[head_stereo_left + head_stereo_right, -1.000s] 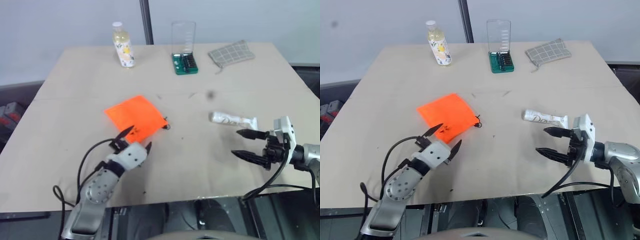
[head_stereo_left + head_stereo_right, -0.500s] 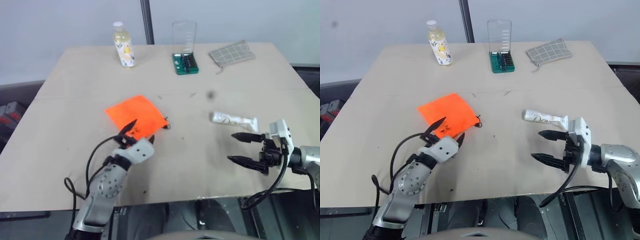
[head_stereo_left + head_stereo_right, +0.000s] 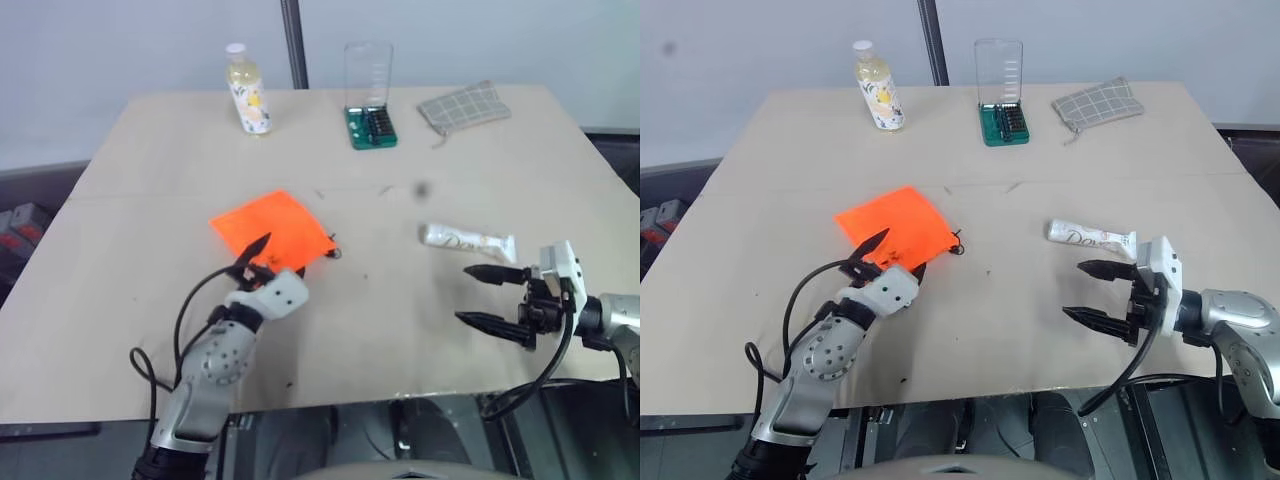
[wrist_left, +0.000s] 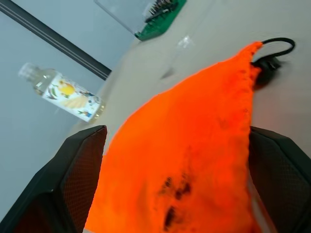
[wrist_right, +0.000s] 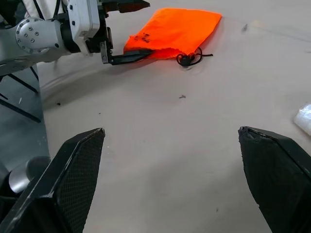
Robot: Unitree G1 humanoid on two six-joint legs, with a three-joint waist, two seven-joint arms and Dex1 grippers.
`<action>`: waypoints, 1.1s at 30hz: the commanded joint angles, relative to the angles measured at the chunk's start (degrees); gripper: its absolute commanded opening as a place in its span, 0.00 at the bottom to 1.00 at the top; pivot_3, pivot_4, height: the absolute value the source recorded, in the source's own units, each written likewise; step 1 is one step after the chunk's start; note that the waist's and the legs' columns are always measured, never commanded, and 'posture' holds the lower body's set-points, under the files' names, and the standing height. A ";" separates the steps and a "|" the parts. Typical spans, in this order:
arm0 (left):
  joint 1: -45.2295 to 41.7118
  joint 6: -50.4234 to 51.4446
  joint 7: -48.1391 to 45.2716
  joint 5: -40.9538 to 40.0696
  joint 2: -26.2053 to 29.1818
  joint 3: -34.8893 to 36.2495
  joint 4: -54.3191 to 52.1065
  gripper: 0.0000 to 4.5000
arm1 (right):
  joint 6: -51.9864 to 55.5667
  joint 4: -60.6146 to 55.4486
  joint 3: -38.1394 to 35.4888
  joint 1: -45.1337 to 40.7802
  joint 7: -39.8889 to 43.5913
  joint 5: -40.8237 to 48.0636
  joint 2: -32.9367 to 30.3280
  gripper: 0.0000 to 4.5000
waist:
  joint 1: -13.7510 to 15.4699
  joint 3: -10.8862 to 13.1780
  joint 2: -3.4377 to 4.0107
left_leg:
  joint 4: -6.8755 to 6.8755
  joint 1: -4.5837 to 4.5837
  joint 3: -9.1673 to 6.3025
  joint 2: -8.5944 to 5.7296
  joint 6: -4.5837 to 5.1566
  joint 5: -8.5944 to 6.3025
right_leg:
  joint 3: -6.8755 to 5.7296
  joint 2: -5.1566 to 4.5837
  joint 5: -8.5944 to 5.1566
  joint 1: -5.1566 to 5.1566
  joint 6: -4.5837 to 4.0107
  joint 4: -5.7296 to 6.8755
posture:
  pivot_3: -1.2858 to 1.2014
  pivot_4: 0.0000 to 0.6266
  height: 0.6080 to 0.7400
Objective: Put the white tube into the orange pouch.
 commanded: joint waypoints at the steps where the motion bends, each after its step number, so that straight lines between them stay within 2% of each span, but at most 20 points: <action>1: -0.99 -0.28 1.41 0.99 0.11 0.27 -0.22 0.99 | -1.45 -0.03 -0.85 -0.71 0.02 -0.16 0.28 0.99 | 0.01 0.00 0.00 | 0.00 0.00 0.00 0.00 0.00 0.00 | 0.00 0.00 0.00 0.00 -0.01 0.00 | 0.52 0.24 1.00; 7: -3.89 1.93 0.83 1.52 -0.09 -0.23 3.30 0.99 | -2.11 0.47 -0.54 -1.08 -0.21 -0.65 0.73 0.99 | -0.01 0.00 0.00 | 0.00 0.02 0.00 -0.01 0.00 0.00 | -0.01 0.01 -0.02 0.01 0.03 0.04 | 0.52 0.24 1.00; 8: -4.60 2.29 1.04 1.27 -0.47 -0.10 3.70 0.94 | -2.24 0.50 -0.48 -1.08 -0.27 -0.73 0.82 0.99 | 0.00 0.00 0.00 | 0.00 0.02 0.00 -0.01 0.00 0.00 | -0.01 0.01 -0.01 0.00 0.03 0.04 | 0.52 0.24 1.00; 10: -6.02 2.75 1.40 0.53 -1.30 0.12 4.23 0.81 | -2.44 0.52 -0.47 -1.01 -0.44 -0.85 1.02 1.00 | 0.00 0.00 0.00 | 0.01 0.01 0.00 -0.01 0.00 0.00 | -0.01 0.01 0.00 0.00 0.01 0.04 | 0.52 0.24 1.00; 13: -6.81 3.19 0.85 -1.16 -2.34 0.36 4.61 0.48 | -2.63 0.31 -0.61 -0.63 -0.67 -1.06 1.35 1.00 | 0.00 0.00 -0.01 | 0.01 0.00 -0.01 -0.02 0.00 0.00 | 0.00 -0.01 0.07 0.00 -0.09 0.03 | 0.52 0.24 1.00; 14: -6.90 3.37 0.40 -1.95 -2.62 0.52 4.50 0.43 | -2.65 0.24 -0.65 -0.55 -0.75 -1.13 1.45 1.00 | -0.01 0.00 0.00 | 0.01 0.00 0.00 -0.03 0.00 0.00 | 0.00 -0.01 0.08 0.00 -0.12 0.03 | 0.52 0.24 1.00; 16: -6.96 4.55 -1.76 -6.11 -3.54 1.70 3.12 0.19 | -2.68 0.00 -0.93 -0.23 -0.95 -1.15 1.54 1.00 | -0.04 0.00 0.00 | 0.00 0.00 0.00 -0.02 0.00 0.00 | 0.00 -0.01 0.09 0.00 -0.13 0.03 | 0.52 0.24 1.00; 17: -7.00 5.60 -2.79 -8.66 -4.20 2.60 2.49 0.15 | -2.68 -0.07 -1.03 -0.15 -1.07 -1.17 1.57 1.00 | -0.03 0.00 0.00 | 0.00 0.00 -0.01 -0.02 0.00 0.00 | 0.00 -0.01 0.09 0.00 -0.13 0.03 | 0.52 0.24 1.00; 18: -7.16 7.40 -3.76 -11.73 -5.22 3.98 1.81 0.02 | -2.71 -0.11 -1.12 -0.08 -1.16 -1.19 1.57 1.00 | -0.02 0.00 -0.01 | 0.00 0.00 -0.01 -0.02 0.00 0.00 | 0.00 -0.01 0.09 0.00 -0.13 0.03 | 0.52 0.24 1.00; 25: -10.62 16.06 -11.17 -26.98 -5.28 11.14 -0.94 0.02 | -5.77 1.71 -1.37 -3.06 -4.73 -4.46 2.65 1.00 | -0.16 0.00 -0.01 | 0.03 0.03 -0.02 -0.02 0.00 0.01 | -0.03 0.06 0.00 0.00 0.02 0.08 | 0.52 0.24 1.00; 30: -14.45 26.14 -13.58 -36.20 -5.23 14.78 -2.44 0.02 | -14.78 8.39 0.45 -8.50 -8.49 -14.52 2.84 1.00 | -0.15 0.00 -0.01 | 0.09 0.03 0.00 -0.07 -0.01 0.01 | -0.01 0.06 0.01 0.02 0.02 0.08 | 0.52 0.24 1.00; 33: -15.94 30.76 -15.94 -40.17 -3.68 15.04 -3.64 0.02 | -17.49 13.33 2.67 -11.00 -6.60 -18.52 0.86 1.00 | -0.10 0.00 -0.02 | 0.08 0.01 -0.03 -0.13 -0.02 0.01 | -0.01 0.05 0.10 0.01 -0.14 0.08 | 0.52 0.24 1.00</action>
